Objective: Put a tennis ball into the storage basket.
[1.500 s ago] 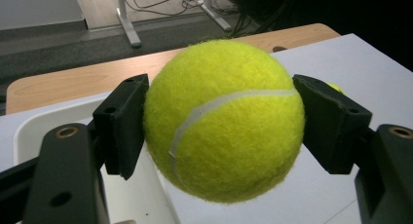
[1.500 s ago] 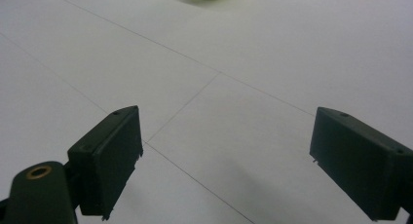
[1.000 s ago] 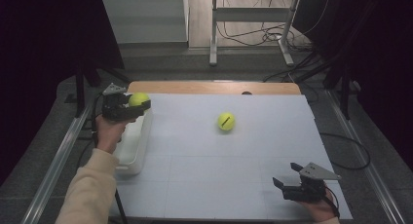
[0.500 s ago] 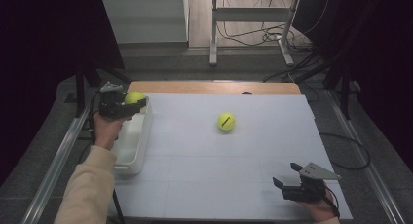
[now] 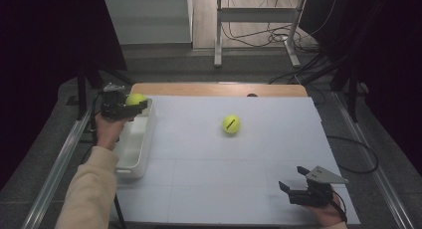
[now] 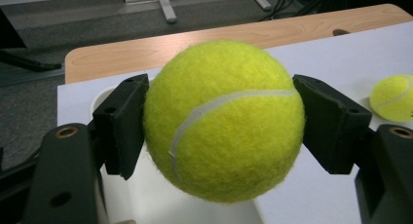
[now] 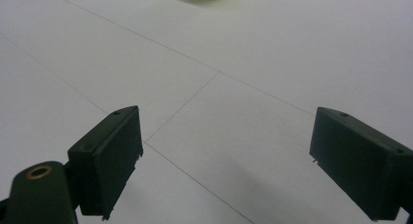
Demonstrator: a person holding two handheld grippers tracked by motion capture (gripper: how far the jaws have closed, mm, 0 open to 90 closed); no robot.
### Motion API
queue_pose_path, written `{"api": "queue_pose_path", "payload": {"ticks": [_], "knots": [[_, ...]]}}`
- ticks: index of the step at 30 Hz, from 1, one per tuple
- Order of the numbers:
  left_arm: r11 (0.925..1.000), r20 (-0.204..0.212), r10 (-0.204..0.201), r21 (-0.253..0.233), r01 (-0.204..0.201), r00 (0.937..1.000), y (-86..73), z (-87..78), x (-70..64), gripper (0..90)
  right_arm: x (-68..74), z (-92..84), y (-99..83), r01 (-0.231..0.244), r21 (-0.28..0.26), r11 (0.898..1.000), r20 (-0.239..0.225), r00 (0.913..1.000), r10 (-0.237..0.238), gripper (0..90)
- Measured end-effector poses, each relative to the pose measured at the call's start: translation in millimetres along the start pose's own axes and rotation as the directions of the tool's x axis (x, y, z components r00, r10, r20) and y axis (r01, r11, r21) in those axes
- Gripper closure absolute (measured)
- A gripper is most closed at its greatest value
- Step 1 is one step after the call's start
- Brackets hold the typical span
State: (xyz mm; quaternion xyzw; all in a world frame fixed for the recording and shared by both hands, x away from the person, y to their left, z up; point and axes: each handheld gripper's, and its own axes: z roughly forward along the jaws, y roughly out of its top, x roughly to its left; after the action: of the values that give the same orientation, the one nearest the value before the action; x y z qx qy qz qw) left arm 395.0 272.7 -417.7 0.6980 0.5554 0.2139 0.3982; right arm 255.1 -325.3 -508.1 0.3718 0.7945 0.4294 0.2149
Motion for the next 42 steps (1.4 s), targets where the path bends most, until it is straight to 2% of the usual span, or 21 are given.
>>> {"api": "queue_pose_path", "payload": {"ticks": [12,27,36,42], "knots": [[0.998,-0.014,-0.022,0.06,0.023,0.9997,-4.9,13.1,9.8,25.7,0.0,0.2,-0.1,-0.001,0.001,1.0,0.001,1.0,0.001,12.4],[0.9923,-0.041,-0.025,0.12,0.029,0.9988,-8.6,29.0,14.9,25.7,-0.2,0.3,-0.3,-0.002,0.002,1.0,0.002,1.0,0.002,12.4],[0.99,-0.045,-0.025,0.137,0.031,0.9987,-9.9,31.6,15.7,25.7,-0.3,0.3,-0.2,-0.002,0.005,1.0,0.003,1.0,0.002,12.4],[0.9907,-0.045,-0.026,0.132,0.031,0.9987,-9.1,31.3,14.9,25.7,-0.2,0.3,-0.1,-0.001,0.008,1.0,0.006,1.0,0.001,12.4]]}}
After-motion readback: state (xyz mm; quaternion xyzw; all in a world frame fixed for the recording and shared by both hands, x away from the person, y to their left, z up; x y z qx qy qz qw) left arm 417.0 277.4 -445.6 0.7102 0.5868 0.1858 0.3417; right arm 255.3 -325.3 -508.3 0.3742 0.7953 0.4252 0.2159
